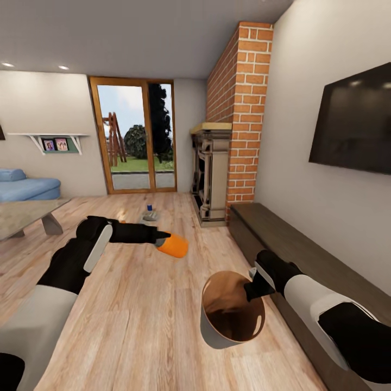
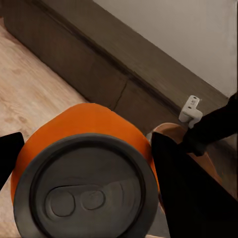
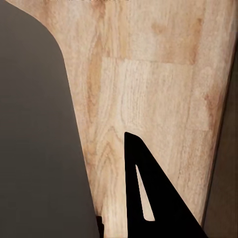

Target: Put the three can of soda from the living room inside the tash can in the kitchen.

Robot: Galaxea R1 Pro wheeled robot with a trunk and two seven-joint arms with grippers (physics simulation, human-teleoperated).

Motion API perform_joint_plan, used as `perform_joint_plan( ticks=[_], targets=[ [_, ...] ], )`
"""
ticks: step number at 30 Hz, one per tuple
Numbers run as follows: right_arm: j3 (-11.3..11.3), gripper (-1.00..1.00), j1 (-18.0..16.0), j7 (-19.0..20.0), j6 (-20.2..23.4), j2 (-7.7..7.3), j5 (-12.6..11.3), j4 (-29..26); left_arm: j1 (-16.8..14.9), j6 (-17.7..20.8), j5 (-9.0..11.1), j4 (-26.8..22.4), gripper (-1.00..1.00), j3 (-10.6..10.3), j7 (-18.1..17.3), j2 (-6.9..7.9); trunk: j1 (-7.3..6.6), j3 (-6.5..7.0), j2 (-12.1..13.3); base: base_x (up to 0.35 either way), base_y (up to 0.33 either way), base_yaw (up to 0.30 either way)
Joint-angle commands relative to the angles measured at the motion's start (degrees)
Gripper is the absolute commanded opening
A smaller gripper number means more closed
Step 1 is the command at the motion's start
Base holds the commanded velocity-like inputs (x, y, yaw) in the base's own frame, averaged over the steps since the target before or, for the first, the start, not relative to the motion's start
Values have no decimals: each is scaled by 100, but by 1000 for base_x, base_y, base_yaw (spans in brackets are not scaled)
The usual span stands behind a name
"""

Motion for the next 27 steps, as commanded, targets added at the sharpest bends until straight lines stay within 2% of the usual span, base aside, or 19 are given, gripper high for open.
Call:
perform_joint_plan(
  ticks=[1, 8, 9, 15, 20, 24, 27],
  targets=[
    [-34, -100, -1, 0, 9, 1, -118, 0, 0, 0, 19, -74, -100, -5, -56, 4, -23, 19, 41, 0, 0, 0],
    [63, -100, 0, -6, 9, 66, -118, 59, 4, 0, 631, -634, -100, -62, -219, 20, -176, 144, 322, 0, 0, 0],
    [176, -100, 0, -8, 9, 137, -118, 141, 7, 0, 748, -725, -100, -248, -235, -3, -198, 162, 362, 0, 0, 0],
    [254, -100, 0, -7, 9, 220, -118, 202, 38, 0, 840, -772, -100, -561, -248, -36, -330, 270, 603, 0, 0, 0],
    [262, -100, 0, -2, 9, 233, -118, 207, 318, 0, 833, -764, -100, -795, -215, -79, -352, 288, 643, 0, 0, 0],
    [264, -100, 0, 1, -65, 244, -122, 204, 469, 0, 799, -708, -100, -873, -13, -97, -352, 288, 643, 0, 0, 0],
    [267, -100, 0, 0, -108, 278, -120, 203, 533, 0, 801, -683, -100, -901, 287, -128, -352, 288, 643, 0, 0, 0]
  ],
)
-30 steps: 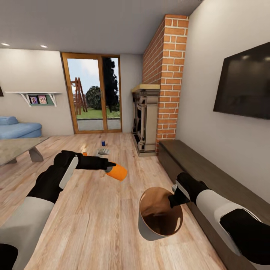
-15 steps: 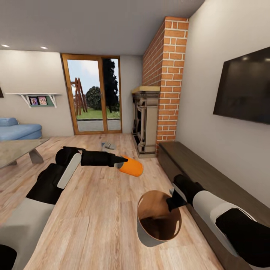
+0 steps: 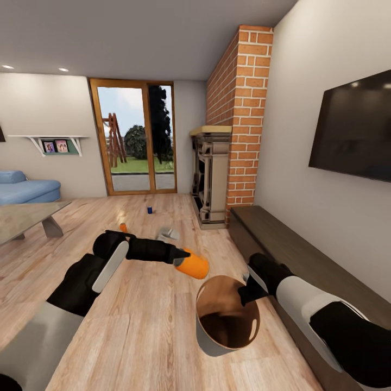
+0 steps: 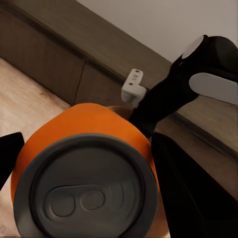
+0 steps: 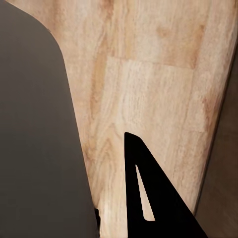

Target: Put the three can of soda from the living room inside the tash can in the kitchen.

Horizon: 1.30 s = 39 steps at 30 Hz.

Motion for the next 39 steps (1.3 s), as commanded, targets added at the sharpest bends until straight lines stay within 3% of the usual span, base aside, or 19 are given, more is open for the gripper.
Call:
perform_joint_plan(
  ticks=[1, 8, 20, 30, 32, 37, 39],
  targets=[
    [-34, -100, -2, -1, -4, 14, -91, -3, 47, 0, -3, 3, -100, -7, 81, -31, 0, 1, -1, 0, 0, 0],
    [-28, -100, -2, -14, -15, 76, -90, 6, 138, 0, 39, -69, -100, -198, 226, -100, 0, 1, -1, 0, 0, 0],
    [-27, -100, -2, -34, -14, 84, -87, 177, 146, 0, 71, -331, -100, -280, 233, -156, 0, 1, -1, 0, 0, 0],
    [-26, -100, -2, -37, -14, 84, -82, 194, 194, 0, 62, -353, -100, -500, 239, -219, 0, 1, -1, 0, 0, 0],
    [-26, -100, -2, -41, -14, 118, -81, 194, 272, 0, 24, -314, -100, -534, 263, -319, 0, 1, -1, 0, 0, 0],
    [-23, -100, -2, -44, -14, 163, -81, 198, 302, 0, 8, -290, -100, -598, 358, -383, 0, 1, -1, 0, 0, 0],
    [-24, -100, -2, -44, -14, 173, -81, 198, 311, 0, 12, -284, -100, -726, 443, -396, 0, 1, -1, 0, 0, 0]
  ],
)
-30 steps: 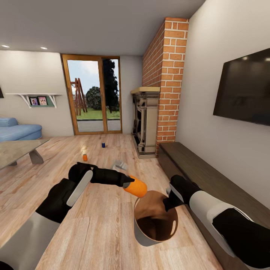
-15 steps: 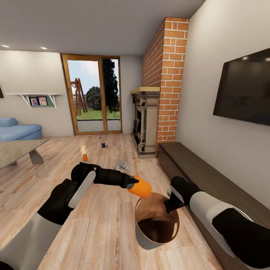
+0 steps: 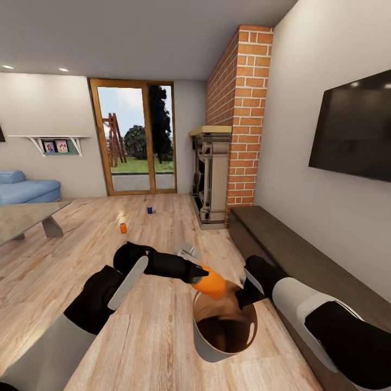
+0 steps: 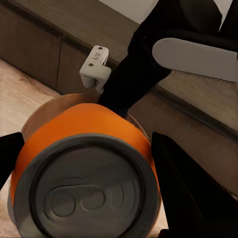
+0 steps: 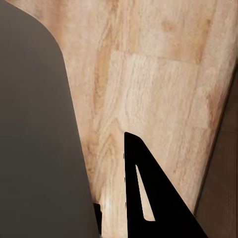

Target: Put the three can of soda from the living room inside the tash can in the kitchen.

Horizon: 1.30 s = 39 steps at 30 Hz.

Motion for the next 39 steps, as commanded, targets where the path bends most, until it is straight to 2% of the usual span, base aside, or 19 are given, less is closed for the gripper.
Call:
perform_joint_plan(
  ticks=[1, 3, 13, 21, 27, 33, 39],
  targets=[
    [-50, -100, -2, 0, 8, 5, -103, -3, 2, 0, -14, 3, -100, -52, 16, -7, 0, 1, -1, 0, 0, 0],
    [-48, -100, -2, 0, 8, 16, -103, -3, 23, 0, -16, 57, -100, -196, 103, -71, 0, 1, -1, 0, 0, 0],
    [-45, -100, -2, -1, 8, 29, -103, -7, 83, 0, -32, 338, -100, -354, 470, -238, 0, 1, -1, 0, 0, 0],
    [-44, -100, -2, -22, 8, 74, -101, -7, 88, 0, -37, 623, -100, -517, 822, -426, 0, 1, -1, 0, 0, 0],
    [-47, -100, -2, -402, 14, 204, -107, -2, 89, 0, -34, 865, -100, -597, 984, -521, 0, 1, -1, 0, 0, 0],
    [-52, -100, -2, -581, 25, 295, -111, 5, 89, 0, -41, 1163, -100, -619, 1015, -557, 0, 1, -1, 0, 0, 0],
    [-53, -100, -2, -609, 32, 312, -114, 6, 89, 0, -51, 1324, -100, -623, 1019, -562, 0, 1, -1, 0, 0, 0]
  ],
)
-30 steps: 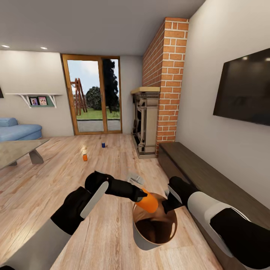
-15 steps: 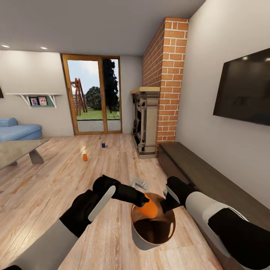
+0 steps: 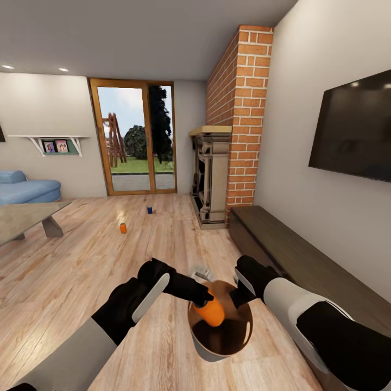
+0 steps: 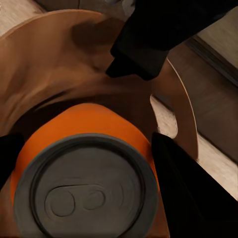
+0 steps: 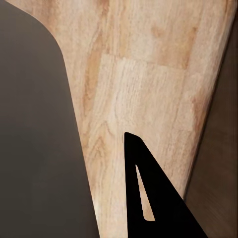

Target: Put the three can of soda from the living room inside the tash can in the kitchen.

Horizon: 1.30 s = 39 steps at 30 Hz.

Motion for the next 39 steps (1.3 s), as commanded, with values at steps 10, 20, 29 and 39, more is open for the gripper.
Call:
perform_joint_plan(
  ticks=[10, 20, 29, 39],
  targets=[
    [-56, -100, -1, -10, 6, 40, -123, -3, -8, 0, -18, 361, -100, -44, 29, 6, 0, 1, 0, 0, 0, 0],
    [-56, -100, 0, -31, 21, 152, -117, 2, -8, 0, -19, 428, -100, -126, 236, 7, 0, 1, 0, 0, 0, 0],
    [-56, -100, 4, -33, 23, 163, -117, -1, -8, 0, -19, 603, -100, -157, 333, 4, 0, 1, 0, 0, 0, 0],
    [-49, -100, 4, -33, 26, 171, -117, -3, -7, -21, -16, 812, -100, -436, 403, -14, 0, 1, 0, 0, 0, 0]
  ],
)
